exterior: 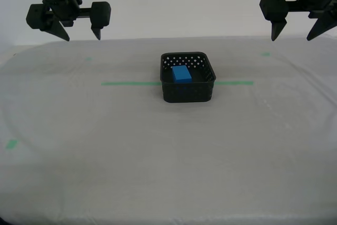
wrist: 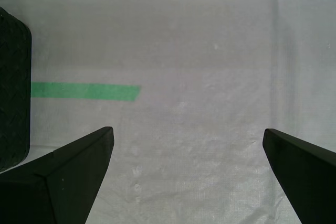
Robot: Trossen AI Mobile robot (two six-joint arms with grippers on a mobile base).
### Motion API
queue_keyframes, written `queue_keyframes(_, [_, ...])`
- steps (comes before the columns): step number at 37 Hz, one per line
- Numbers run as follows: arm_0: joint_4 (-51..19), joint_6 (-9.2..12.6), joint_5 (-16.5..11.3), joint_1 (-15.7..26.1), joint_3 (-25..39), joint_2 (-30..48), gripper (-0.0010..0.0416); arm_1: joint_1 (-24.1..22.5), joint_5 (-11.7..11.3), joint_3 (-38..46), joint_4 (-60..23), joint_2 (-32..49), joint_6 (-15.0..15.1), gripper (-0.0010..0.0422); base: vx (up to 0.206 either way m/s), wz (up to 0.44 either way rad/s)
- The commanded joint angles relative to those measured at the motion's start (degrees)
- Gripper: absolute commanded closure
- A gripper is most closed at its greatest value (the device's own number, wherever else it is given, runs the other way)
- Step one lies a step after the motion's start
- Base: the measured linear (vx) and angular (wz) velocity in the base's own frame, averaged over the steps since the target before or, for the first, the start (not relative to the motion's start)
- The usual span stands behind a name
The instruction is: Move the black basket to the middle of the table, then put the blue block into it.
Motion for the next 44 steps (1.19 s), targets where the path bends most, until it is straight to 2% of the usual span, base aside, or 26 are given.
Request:
queue_keyframes(1, [0.00, -0.02, 0.13, 0.02, 0.04, -0.02, 0.0007, 0.00, 0.07, 0.02, 0.11, 0.00, 0.24, 0.0012, 0.000, 0.000])
queue_keyframes(44, [-0.02, -0.02, 0.15, 0.02, 0.04, -0.02, 0.0007, 0.00, 0.07, 0.02, 0.31, 0.00, 0.24, 0.0012, 0.000, 0.000])
